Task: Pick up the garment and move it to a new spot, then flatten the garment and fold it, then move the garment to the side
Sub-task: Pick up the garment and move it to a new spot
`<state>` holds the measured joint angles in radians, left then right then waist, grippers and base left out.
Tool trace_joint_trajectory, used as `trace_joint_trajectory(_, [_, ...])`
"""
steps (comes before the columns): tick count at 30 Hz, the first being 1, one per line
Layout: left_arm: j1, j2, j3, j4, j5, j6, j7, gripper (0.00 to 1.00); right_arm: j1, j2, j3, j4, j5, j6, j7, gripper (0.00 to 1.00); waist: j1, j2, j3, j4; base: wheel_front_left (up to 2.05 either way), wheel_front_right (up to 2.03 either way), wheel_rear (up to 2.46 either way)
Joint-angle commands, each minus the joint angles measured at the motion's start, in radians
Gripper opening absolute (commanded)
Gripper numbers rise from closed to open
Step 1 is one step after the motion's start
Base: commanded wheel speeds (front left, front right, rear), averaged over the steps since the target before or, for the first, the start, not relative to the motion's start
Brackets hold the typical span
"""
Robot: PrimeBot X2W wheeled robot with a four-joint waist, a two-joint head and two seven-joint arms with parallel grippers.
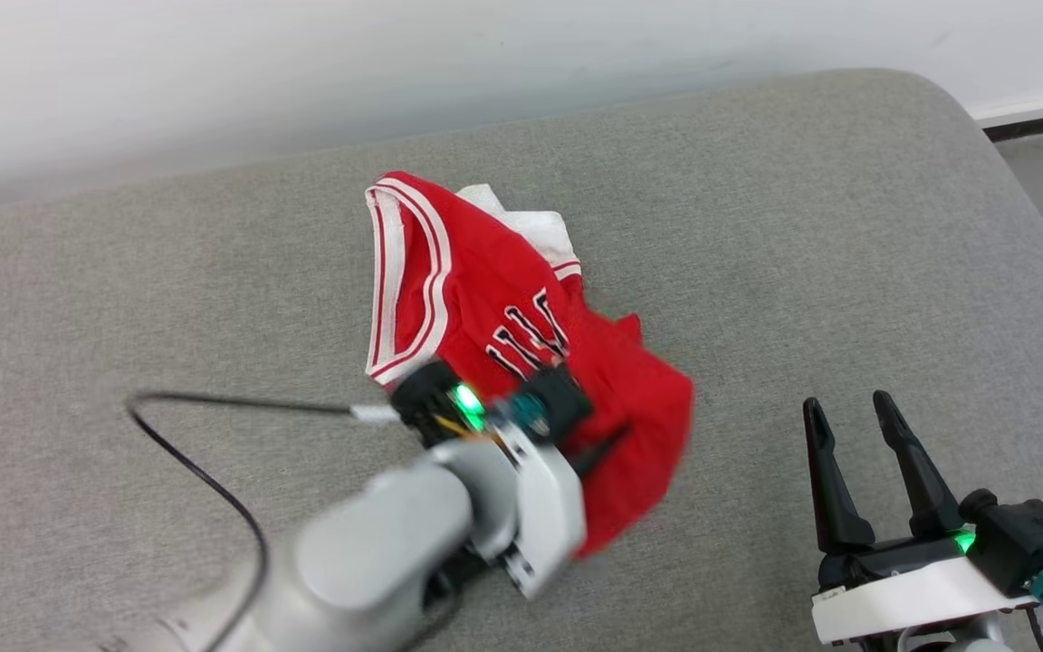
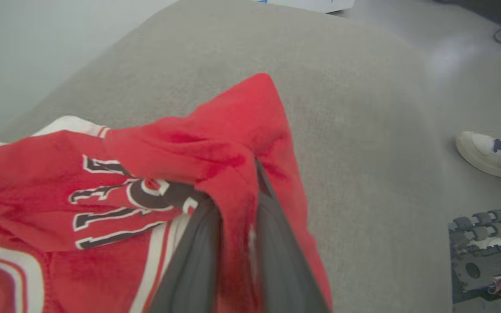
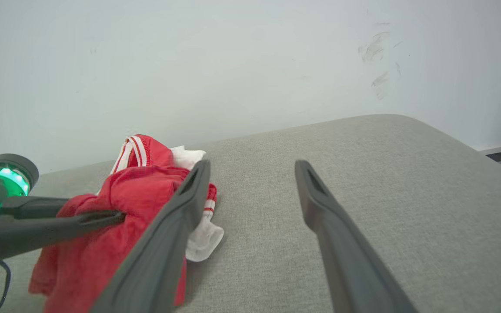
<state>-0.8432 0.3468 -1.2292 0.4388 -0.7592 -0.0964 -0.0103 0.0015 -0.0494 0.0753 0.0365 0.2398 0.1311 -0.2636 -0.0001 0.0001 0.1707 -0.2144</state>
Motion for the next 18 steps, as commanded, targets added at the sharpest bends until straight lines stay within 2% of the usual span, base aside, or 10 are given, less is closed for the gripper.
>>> trace_joint_trajectory(1, [0.039,-0.038,-0.015,0.015,0.012,0.005,0.007,1.0,0.002,-0.001,-0.004,0.0,0.003,-0.001,-0.002,1.0,0.0001,-0.0001,0.002,0.006,0.0,0.0,0.0])
trace_joint_trajectory(5, [0.101,-0.123,-0.032,0.05,0.031,0.004,-0.004,1.0,0.002,-0.001,0.001,0.017,0.007,-0.001,-0.002,1.0,0.0001,-0.0001,-0.009,0.024,0.0,0.0,0.0])
trace_joint_trajectory(9, [0.125,-0.152,-0.009,0.07,0.015,0.02,-0.057,1.0,0.009,-0.001,0.003,0.027,0.005,-0.001,-0.002,1.0,0.0001,-0.0001,-0.036,0.056,0.0,0.0,0.0])
trace_joint_trajectory(14, [0.102,-0.118,0.058,0.066,-0.006,0.064,-0.12,1.0,0.025,-0.002,-0.012,0.034,-0.009,-0.001,-0.002,1.0,0.0001,-0.0001,-0.084,0.113,0.0,0.0,0.0])
trace_joint_trajectory(18, [0.093,-0.056,0.142,0.046,-0.027,0.135,-0.17,1.0,0.045,-0.003,-0.043,0.032,-0.021,-0.001,-0.002,1.0,0.0001,-0.0001,-0.129,0.16,0.0,0.0,0.0])
